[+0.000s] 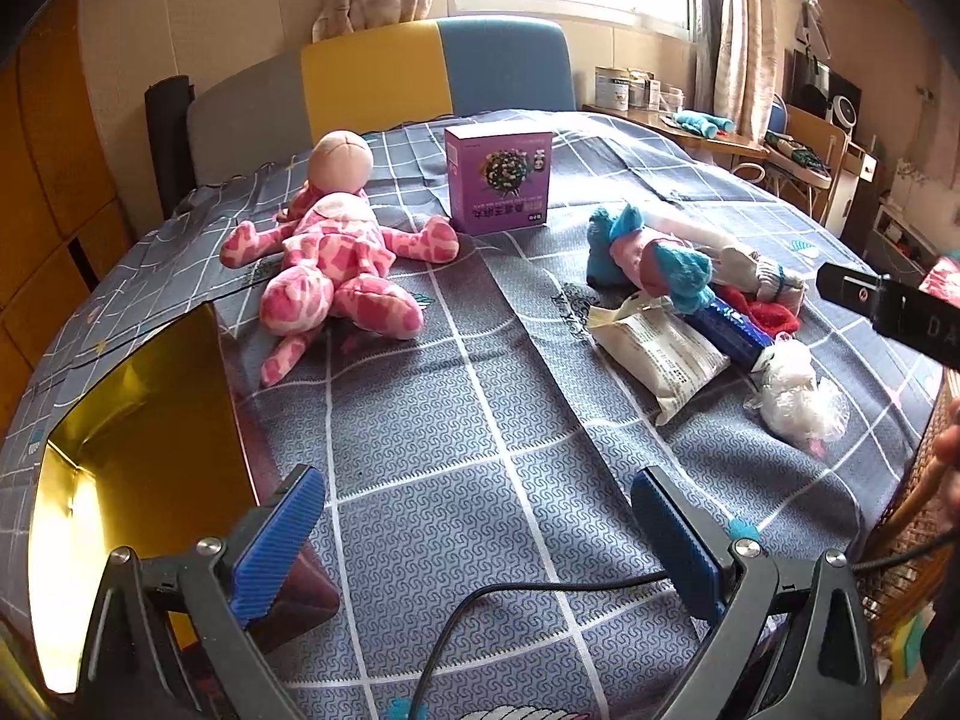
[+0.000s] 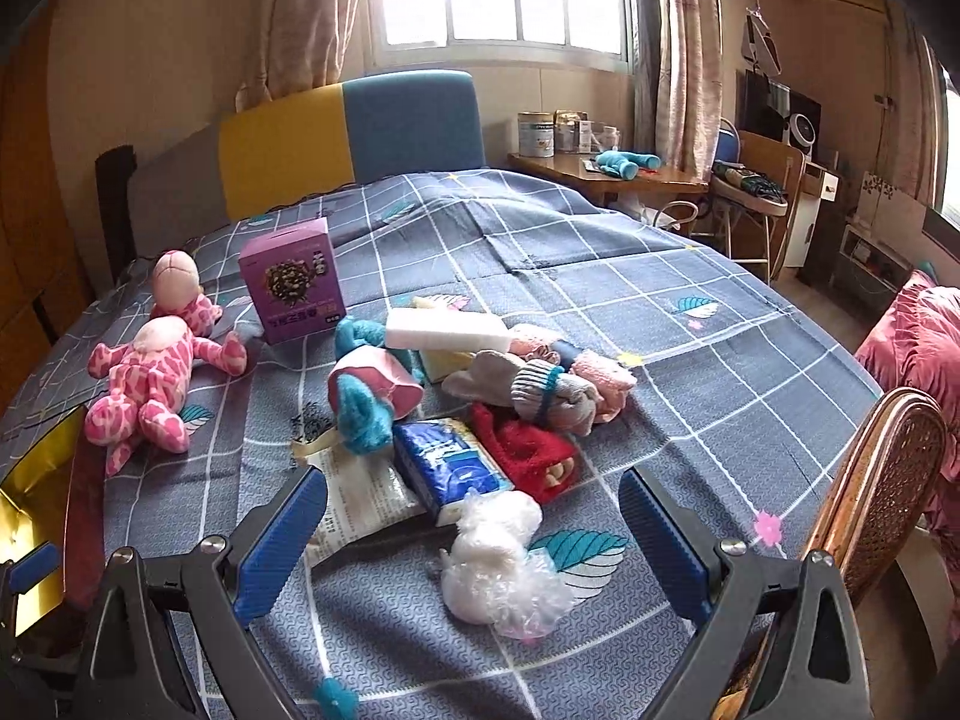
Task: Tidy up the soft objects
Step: 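Move both tools toward the pile of soft items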
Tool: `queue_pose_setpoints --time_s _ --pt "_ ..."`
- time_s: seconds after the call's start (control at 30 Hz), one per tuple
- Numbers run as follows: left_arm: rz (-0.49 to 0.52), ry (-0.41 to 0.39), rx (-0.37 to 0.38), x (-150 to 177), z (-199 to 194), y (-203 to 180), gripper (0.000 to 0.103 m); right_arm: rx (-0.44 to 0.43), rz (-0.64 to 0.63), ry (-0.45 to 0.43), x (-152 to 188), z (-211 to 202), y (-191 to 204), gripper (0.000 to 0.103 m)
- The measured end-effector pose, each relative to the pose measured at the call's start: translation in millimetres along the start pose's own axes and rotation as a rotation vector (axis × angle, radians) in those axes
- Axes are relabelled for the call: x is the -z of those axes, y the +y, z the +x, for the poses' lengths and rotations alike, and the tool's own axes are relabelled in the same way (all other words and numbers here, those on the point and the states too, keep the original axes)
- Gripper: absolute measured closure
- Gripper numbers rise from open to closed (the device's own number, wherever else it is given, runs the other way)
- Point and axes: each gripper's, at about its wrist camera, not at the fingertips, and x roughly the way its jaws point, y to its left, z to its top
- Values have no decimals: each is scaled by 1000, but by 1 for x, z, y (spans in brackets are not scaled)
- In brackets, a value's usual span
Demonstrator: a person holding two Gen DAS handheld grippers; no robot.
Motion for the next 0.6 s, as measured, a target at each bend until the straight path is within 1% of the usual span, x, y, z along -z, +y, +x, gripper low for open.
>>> queue_pose_setpoints --time_s 0.13,0.2,0.27,0.33,0.4,0.47,0.6 --pt "13 20 3 -2 4 -3 0 7 4 7 -2 2 -10 3" --pt "13 35 19 -4 7 -3 0 -10 2 28 -5 4 -16 3" --pt "10 59 60 -9 12 -2 0 -43 10 67 -7 9 -24 3" --pt "17 77 109 -16 16 -4 0 -52 21 98 -9 12 -33 3" --pt "49 82 145 -25 20 -10 0 -71 34 124 -10 14 -42 3" --pt "105 80 187 -37 24 -20 0 -89 38 148 -12 16 -48 3" --pt "182 95 215 -56 40 -40 0 -83 36 156 -14 19 -59 3"
